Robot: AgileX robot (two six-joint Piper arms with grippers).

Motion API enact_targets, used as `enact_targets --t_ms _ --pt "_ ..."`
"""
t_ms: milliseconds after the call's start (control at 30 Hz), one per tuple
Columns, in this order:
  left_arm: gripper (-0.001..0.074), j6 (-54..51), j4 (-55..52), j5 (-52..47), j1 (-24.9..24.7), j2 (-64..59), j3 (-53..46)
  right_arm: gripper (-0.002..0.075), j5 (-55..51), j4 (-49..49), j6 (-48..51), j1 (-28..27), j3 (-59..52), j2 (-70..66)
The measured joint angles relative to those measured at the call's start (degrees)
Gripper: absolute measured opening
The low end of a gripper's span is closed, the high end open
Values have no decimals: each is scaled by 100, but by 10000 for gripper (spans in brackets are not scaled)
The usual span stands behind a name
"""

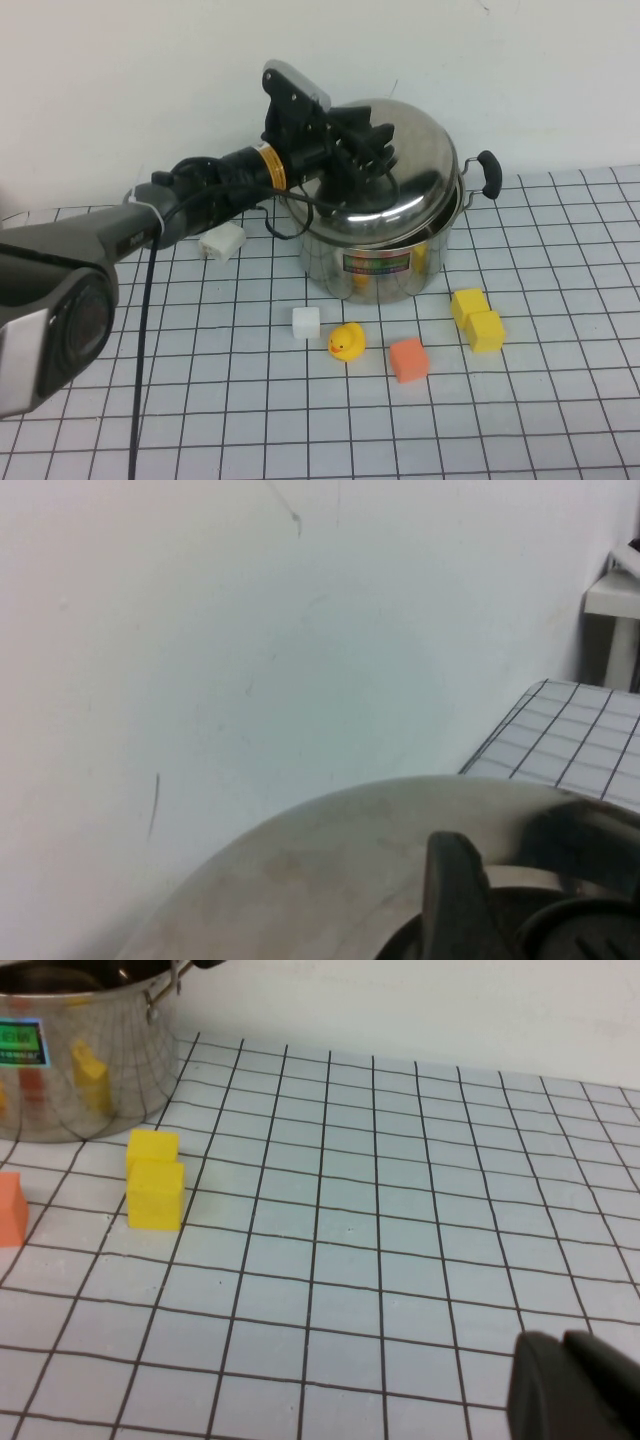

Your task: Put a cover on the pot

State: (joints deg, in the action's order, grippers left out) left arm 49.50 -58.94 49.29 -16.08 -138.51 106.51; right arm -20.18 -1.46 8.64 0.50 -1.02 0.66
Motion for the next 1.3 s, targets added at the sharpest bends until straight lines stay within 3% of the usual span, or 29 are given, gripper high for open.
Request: enact_targets --t_ms 267,567,1033,1300 --pt "310 -310 341 141 35 -211 10 9 0 0 0 0 0 0" --pt "310 -837 1912 650 93 -234 183 9 0 0 0 0 0 0" --pt "310 -646 2709 518 36 -608 459 9 0 0 0 0 0 0" --pt "310 -208 2437 361 8 -904 1084 9 0 0 0 0 0 0"
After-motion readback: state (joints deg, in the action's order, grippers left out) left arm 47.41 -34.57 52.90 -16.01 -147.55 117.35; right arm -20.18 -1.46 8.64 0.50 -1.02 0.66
